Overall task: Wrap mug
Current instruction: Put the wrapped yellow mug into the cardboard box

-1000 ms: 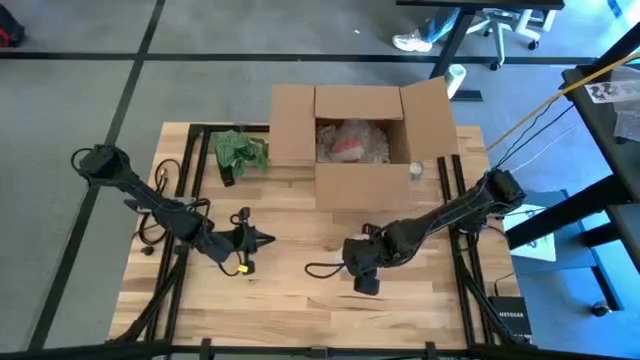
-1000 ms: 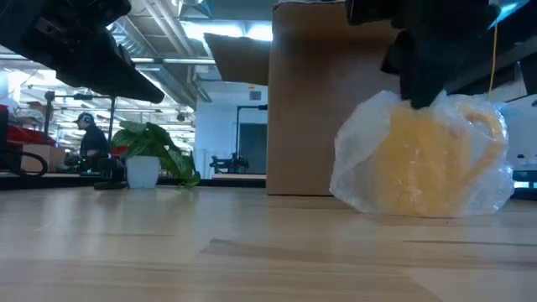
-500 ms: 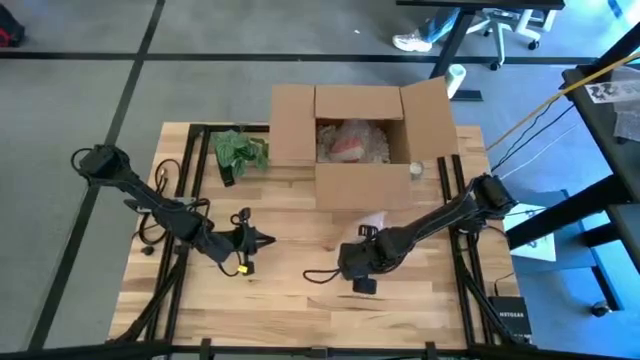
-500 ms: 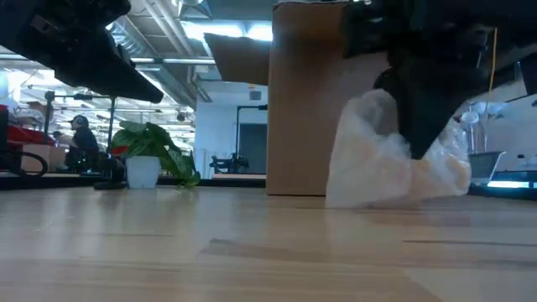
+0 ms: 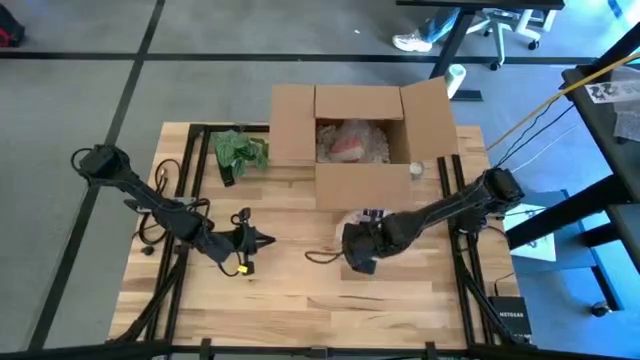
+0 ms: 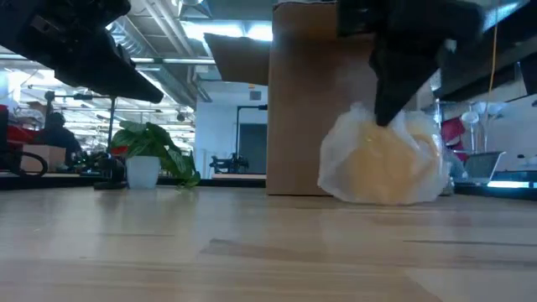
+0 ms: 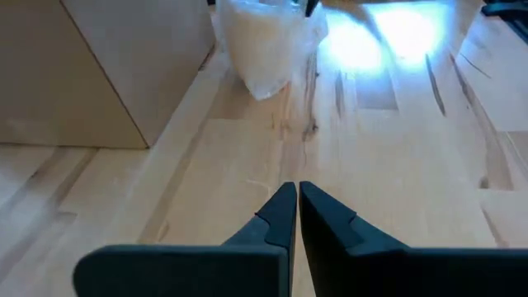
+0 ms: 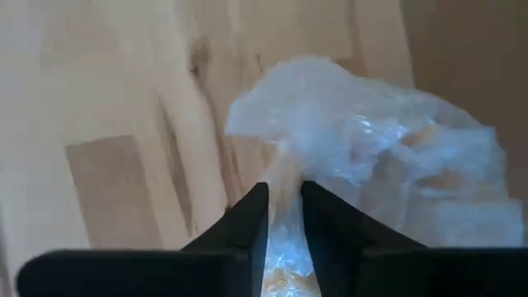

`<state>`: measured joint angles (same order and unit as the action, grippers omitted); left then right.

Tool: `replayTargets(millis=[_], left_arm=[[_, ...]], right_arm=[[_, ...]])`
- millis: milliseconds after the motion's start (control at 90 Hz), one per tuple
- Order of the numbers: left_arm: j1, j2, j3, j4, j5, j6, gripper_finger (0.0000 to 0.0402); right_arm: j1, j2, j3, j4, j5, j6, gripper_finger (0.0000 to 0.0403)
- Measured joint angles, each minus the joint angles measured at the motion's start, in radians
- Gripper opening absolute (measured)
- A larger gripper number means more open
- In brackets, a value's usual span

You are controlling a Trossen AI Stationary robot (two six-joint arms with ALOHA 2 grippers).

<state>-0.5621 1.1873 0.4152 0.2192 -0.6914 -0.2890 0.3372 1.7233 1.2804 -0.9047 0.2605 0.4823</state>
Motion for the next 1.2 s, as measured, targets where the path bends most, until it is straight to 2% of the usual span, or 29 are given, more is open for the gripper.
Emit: replayTargets(millis=[122,300,422,589,733,856,900,1200], left_arm=[[-0.001,0.0,0.0,0.0,0.0,0.0,0.0],[-0.001,0.0,0.0,-0.001,0.0,0.0,0.0],[-0.001,0.0,0.0,-0.002,0.0,0.0,0.0],[-0.001,0.0,0.0,-0.002,0.013,0.0,0.0],[-0.001,0.0,0.0,-0.002,0.023,0.0,0.0],[-0.001,0.0,0.0,-0.002,0.023,0.007,0.0],[-0.001,0.0,0.0,-0.003,0.023,0.007,0.0],[-0.001,0.0,0.0,-0.003,0.023,0.002,0.0]], right_arm=[[-0.034,0.0,0.0,0.006,-0.06,-0.02,0.01],[-0.081,0.0,0.001,-0.042,-0.047,-0.023,0.0133],[-0.118,0.0,-0.003,-0.06,-0.048,-0.039,0.0139],[-0.164,-0.006,-0.097,0.059,-0.1,-0.043,0.0138],[-0.174,-0.008,-0.17,0.151,-0.113,-0.038,0.011],[-0.156,-0.037,-0.176,0.149,-0.103,-0.036,0.0034],[-0.147,-0.052,-0.178,0.149,-0.107,-0.035,0.0019],[-0.007,-0.186,-0.178,0.256,-0.11,0.064,0.0015]])
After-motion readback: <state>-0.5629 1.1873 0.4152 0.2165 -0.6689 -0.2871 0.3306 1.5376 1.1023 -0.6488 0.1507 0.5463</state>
